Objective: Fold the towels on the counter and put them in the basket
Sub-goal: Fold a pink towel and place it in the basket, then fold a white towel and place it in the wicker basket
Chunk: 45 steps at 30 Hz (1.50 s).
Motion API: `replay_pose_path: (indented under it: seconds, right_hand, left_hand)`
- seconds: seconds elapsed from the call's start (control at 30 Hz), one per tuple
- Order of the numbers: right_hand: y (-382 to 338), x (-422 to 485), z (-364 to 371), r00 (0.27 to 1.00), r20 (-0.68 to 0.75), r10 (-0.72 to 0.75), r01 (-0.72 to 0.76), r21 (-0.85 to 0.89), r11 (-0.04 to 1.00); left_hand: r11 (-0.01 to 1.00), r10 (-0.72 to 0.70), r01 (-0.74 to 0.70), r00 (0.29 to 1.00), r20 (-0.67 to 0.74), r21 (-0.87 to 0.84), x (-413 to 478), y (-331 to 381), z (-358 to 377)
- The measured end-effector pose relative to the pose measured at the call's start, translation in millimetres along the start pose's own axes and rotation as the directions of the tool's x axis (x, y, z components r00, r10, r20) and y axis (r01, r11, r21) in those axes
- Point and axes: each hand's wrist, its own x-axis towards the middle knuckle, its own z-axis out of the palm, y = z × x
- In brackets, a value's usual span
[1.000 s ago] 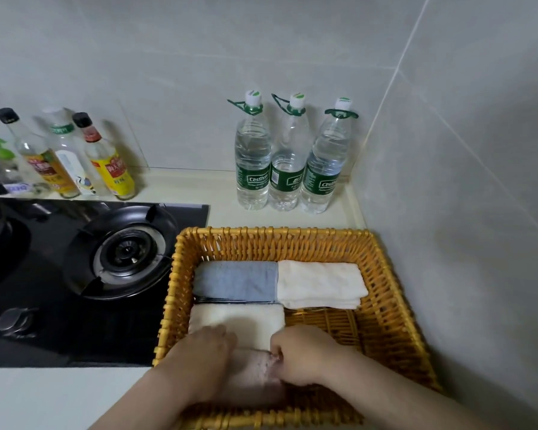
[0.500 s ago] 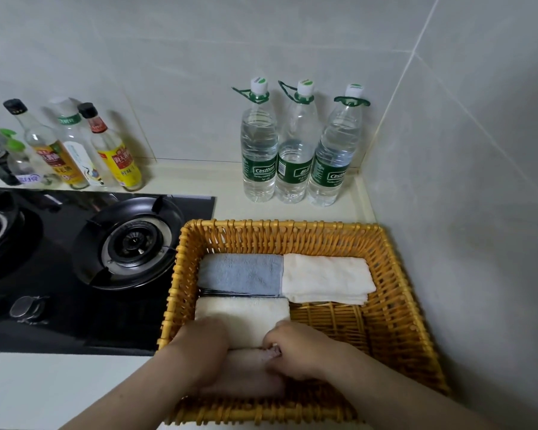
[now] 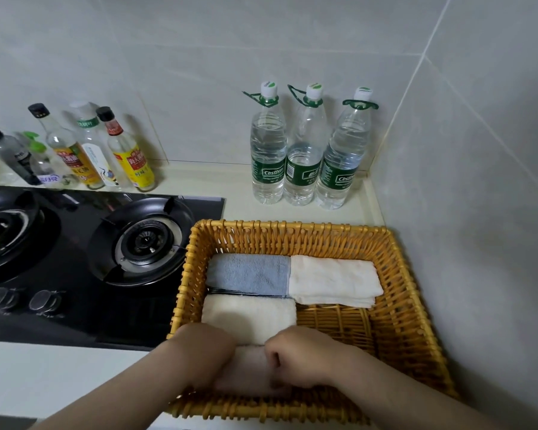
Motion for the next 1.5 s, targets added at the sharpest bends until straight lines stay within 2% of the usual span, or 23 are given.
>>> replay_pose_path:
  seconds: [0.07,0.17,0.27,0.33,0.37,0.43,0.5,0.6,0.7,0.9,1.07,1.37,1.5]
  right_hand:
    - [0.1,2.8,1.3,0.997,0.068,0.026,-0.026,-0.011,1.0]
    - [4.2,4.5,2.6,0.992,0.113,0.063,-0.064,-0.002,0.998]
    - [5.2,3.6,3.5,0.994,0.098,0.054,-0.059,0.05,0.997]
    - [4.9,0.5,1.6,0.995,0.07,0.076,-0.086,0.152,0.985]
    - [5.1,-1.4,-1.1,0.993,0.057,0.099,-0.11,0.229,0.967]
    - [4.0,-6.9,-8.5,0.988,0.004,0.155,-0.143,0.397,0.907]
    - [-0.2,-14.0,-17.9,0.973,-0.086,0.214,-0.141,0.512,0.847]
    - [-15.5,-26.2,-35.1,0.952,-0.189,0.242,-0.117,0.507,0.854]
    - [-41.6,-37.3,-50.5,0.937,-0.257,0.234,-0.11,0.419,0.901]
    - [-108.2,-39.4,-62.1,0.924,-0.343,0.172,-0.097,0.223,0.97]
    - [-182.6,-20.6,-56.9,0.942,-0.332,0.055,-0.028,0.085,0.996]
    - [-331.9,35.1,-6.9,0.925,-0.327,-0.193,0.182,-0.064,0.981]
    - [-393.6,57.8,12.2,0.904,-0.319,-0.285,0.27,-0.094,0.958]
  left_hand:
    - [1.0,-0.009,0.01,0.997,0.08,-0.017,11.1,1.0,1.7]
    - [0.999,0.018,-0.014,0.996,0.082,-0.052,19.9,1.1,4.6]
    - [0.999,0.019,-0.016,0.997,0.081,-0.039,19.0,3.6,2.8]
    - [0.998,0.018,-0.014,0.998,0.063,-0.062,10.5,0.9,-0.8]
    - [0.995,0.017,-0.016,1.0,0.01,-0.097,3.6,-2.5,-3.9]
    - [0.975,-0.023,-0.022,0.98,-0.199,-0.221,-12.8,-12.7,-6.9]
    - [0.931,-0.099,-0.064,0.904,-0.416,-0.36,-32.8,-23.6,-8.1]
    - [0.861,-0.196,-0.128,0.809,-0.555,-0.492,-64.1,-38.7,-3.8]
    - [0.822,-0.263,-0.144,0.762,-0.591,-0.551,-94.4,-52.7,9.4]
    - [0.752,-0.445,-0.08,0.67,-0.594,-0.654,-159.0,-76.0,60.0]
    - [0.672,-0.6,0.034,0.611,-0.516,-0.74,-233.7,-93.4,134.4]
    - [0.394,-0.84,0.131,0.454,-0.298,-0.91,-381.0,-106.3,279.5]
    - [0.327,-0.897,0.156,0.361,-0.254,-0.932,-433.9,-103.4,319.4]
